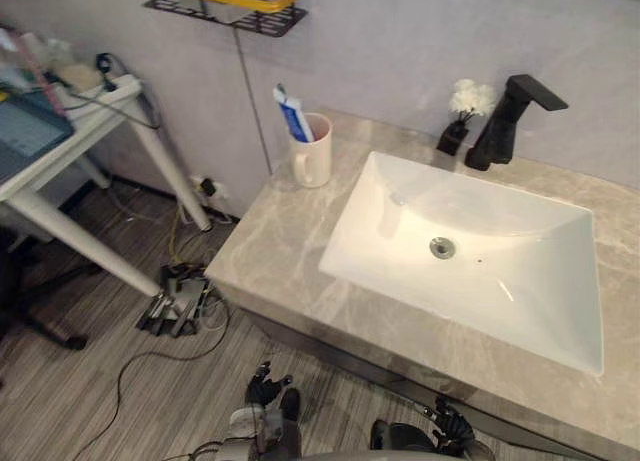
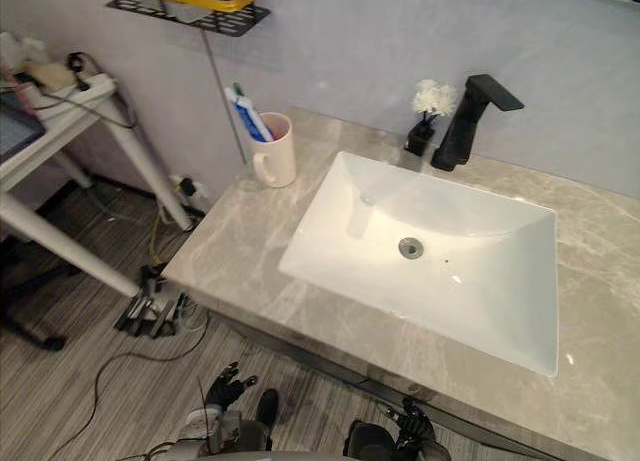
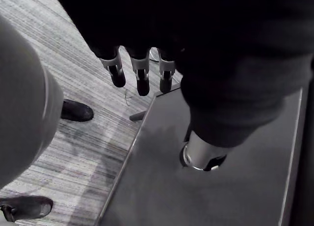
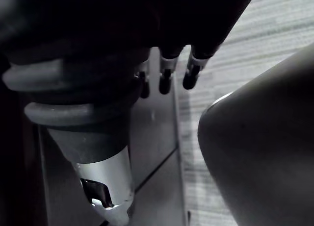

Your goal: Organize washtable

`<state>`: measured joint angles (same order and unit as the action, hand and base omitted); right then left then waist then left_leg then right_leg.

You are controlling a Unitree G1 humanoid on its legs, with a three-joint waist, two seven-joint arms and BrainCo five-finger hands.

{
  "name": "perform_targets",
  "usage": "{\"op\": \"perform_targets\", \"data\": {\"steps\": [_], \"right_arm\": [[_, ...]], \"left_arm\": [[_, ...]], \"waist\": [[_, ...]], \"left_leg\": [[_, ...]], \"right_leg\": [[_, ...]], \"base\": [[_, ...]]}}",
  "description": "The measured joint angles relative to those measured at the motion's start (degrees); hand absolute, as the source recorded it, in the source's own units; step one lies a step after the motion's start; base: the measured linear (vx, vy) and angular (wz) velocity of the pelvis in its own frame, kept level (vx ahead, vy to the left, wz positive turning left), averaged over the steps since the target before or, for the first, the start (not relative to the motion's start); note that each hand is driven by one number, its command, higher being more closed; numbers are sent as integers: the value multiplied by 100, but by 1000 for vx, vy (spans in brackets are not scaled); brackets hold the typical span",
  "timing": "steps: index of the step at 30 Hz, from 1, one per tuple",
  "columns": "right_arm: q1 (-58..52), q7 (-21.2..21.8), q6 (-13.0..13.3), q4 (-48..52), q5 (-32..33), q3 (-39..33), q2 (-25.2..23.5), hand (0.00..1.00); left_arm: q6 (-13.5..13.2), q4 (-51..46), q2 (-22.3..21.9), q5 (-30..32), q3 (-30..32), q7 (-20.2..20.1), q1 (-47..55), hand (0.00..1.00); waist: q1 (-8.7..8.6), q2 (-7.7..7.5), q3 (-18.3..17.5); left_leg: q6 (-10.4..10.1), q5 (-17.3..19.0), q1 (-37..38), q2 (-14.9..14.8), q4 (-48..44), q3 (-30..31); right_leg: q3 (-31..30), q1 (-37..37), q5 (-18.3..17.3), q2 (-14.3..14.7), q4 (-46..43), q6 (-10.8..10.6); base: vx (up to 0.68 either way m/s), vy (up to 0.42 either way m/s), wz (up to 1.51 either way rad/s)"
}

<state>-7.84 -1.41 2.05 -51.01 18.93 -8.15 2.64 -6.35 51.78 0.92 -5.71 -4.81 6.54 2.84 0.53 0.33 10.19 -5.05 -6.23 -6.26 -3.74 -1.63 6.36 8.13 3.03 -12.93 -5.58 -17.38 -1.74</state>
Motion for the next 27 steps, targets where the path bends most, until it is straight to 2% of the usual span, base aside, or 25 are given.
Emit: {"op": "perform_targets", "data": {"steps": [1, 2, 3, 4, 6, 7, 8, 9, 10, 11, 12, 14, 17, 19, 20, 22, 24, 25, 26, 27], "right_arm": [[16, -11, 22, -9, -36, -47, 47, 0], [26, -12, 38, 4, -67, -46, 92, 0], [44, -13, 69, 2, -128, -46, 16, 0], [12, -12, 166, 1, -166, -39, -12, 0], [4, -1, 219, 2, -182, -30, -3, 0], [1, 13, 230, 13, -181, -30, 3, 0], [0, 17, 278, 41, -193, -28, 11, 0], [-1, 15, 300, 43, -202, -31, 14, 0], [-14, 16, 338, 77, -207, -53, 24, 0], [39, 15, 366, 65, -215, -117, 40, 0], [44, 13, 372, 65, -214, -162, 4, 0], [62, 12, 379, 66, -219, -209, -61, 0], [106, 10, 382, 57, -267, -219, -38, 0], [190, 9, 381, 27, -274, -210, -52, 0], [260, 8, 379, -12, -275, -195, -58, 0], [379, 8, 376, -78, -282, -144, -59, 0], [427, 9, 377, -120, -334, -97, -53, 0], [397, 11, 378, -128, -339, -83, -53, 0], [398, 22, 376, -113, -377, -75, -36, 0], [376, 24, 371, -100, -382, -36, -23, 0]], "left_arm": [[31, 6, -45, 33, -62, 2, -6, 0], [56, 9, -47, 48, -80, 2, -9, 0], [80, 54, -49, 94, -85, -2, -11, 0], [82, 81, -23, 144, -166, -4, -67, 0], [88, 95, -6, 173, -219, -6, -64, 0], [89, 134, -2, 186, -234, -5, -46, 0], [92, 236, -7, 192, -249, -6, -47, 0], [96, 281, -12, 194, -255, -6, -55, 0], [106, 316, -14, 207, -323, -6, -70, 0], [113, 324, -21, 234, -469, -8, -112, 0], [116, 322, 7, 273, -533, -5, -161, 0], [133, 314, 100, 466, -717, -10, -182, 0], [165, 313, 127, 648, -883, -6, -63, 0], [165, 314, 155, 650, -923, -11, -27, 0], [163, 302, 186, 648, -921, -15, -25, 0], [162, 302, 192, 643, -920, -21, -36, 0], [155, 288, 189, 637, -851, -35, -6, 0], [154, 281, 193, 635, -795, -37, -14, 0], [152, 251, 208, 620, -668, -39, -2, 0], [152, 166, 275, 604, -588, -38, 22, 0]], "waist": [[-2, 131, 22], [-19, 164, 38], [-127, 32, 53], [-137, -4, 61], [-175, -20, 57], [-270, 19, 35], [-334, 81, 27], [-347, 119, 0], [-423, 229, -72], [-507, 261, -91], [-549, 231, -88], [-573, 158, -99], [-567, 239, -71], [-533, 284, -58], [-453, 234, -25], [-438, 233, -14], [-431, 218, 1], [-435, 188, 2], [-426, 175, 5], [-412, 128, 14]], "left_leg": [[144, 268, -23, -165, 111, -521], [308, 447, -41, -200, 200, -715], [362, 677, 29, -196, 313, -1040], [395, 658, -85, -173, -113, -1397], [402, 681, -126, -130, -1003, -1811], [422, 734, -55, -222, -1633, -2119], [437, 894, 135, -438, -1938, -2494], [427, 1021, 246, -555, -1938, -2702], [378, 1171, 351, -760, -1724, -3124], [343, 1208, 319, -639, -1354, -3523], [411, 1162, 327, -551, -1124, -3554], [556, 894, 337, -175, -584, -3294], [608, 702, 493, 89, -241, -3022], [636, 621, 487, 134, -106, -2976], [608, 609, 395, 146, -85, -2953], [608, 676, 289, 148, -95, -2938], [748, 854, 190, 183, -231, -3134], [879, 949, 146, 175, -474, -3209], [939, 1313, -53, 139, -1071, -3286], [904, 1641, -118, 204, -1287, -3195]], "right_leg": [[230, -53, 47, 82, 70, 99], [301, -108, 76, 100, 166, 124], [396, -174, 107, -39, 433, 120], [608, -150, 270, -265, 464, 272], [809, -164, 381, -530, 469, 146], [966, -208, 422, -651, 483, 82], [1132, -283, 503, -671, 585, -5], [1217, -295, 540, -674, 629, -53], [1436, -301, 599, -659, 635, -163], [1641, -258, 629, -633, 639, -252], [1690, -263, 645, -637, 703, -277], [1994, -430, 808, -778, 949, -418], [2194, -734, 898, -860, 1156, -541], [2242, -721, 905, -874, 1164, -555], [2302, -683, 878, -927, 1173, -655], [2366, -669, 850, -928, 1189, -727], [2379, -687, 633, -965, 1266, -1048], [2388, -639, 579, -1035, 1181, -1131], [2370, -529, 447, -1205, 785, -1316], [2151, -430, 332, -1382, 207, -1201]], "base": [[-263, -29, 62], [-286, -30, 86], [-201, -13, 89], [-181, 24, 91], [-129, 34, 56], [-122, 100, 61], [-90, 90, 64], [-18, 204, 86], [19, 222, 117], [19, 256, 136], [-13, 201, 145], [-9, 162, 112], [-35, 107, 66], [-94, 55, 33], [-128, 40, 21], [-106, 31, 26], [8, 57, 29], [135, 97, 32], [146, 137, 41], [160, 146, 58]]}}
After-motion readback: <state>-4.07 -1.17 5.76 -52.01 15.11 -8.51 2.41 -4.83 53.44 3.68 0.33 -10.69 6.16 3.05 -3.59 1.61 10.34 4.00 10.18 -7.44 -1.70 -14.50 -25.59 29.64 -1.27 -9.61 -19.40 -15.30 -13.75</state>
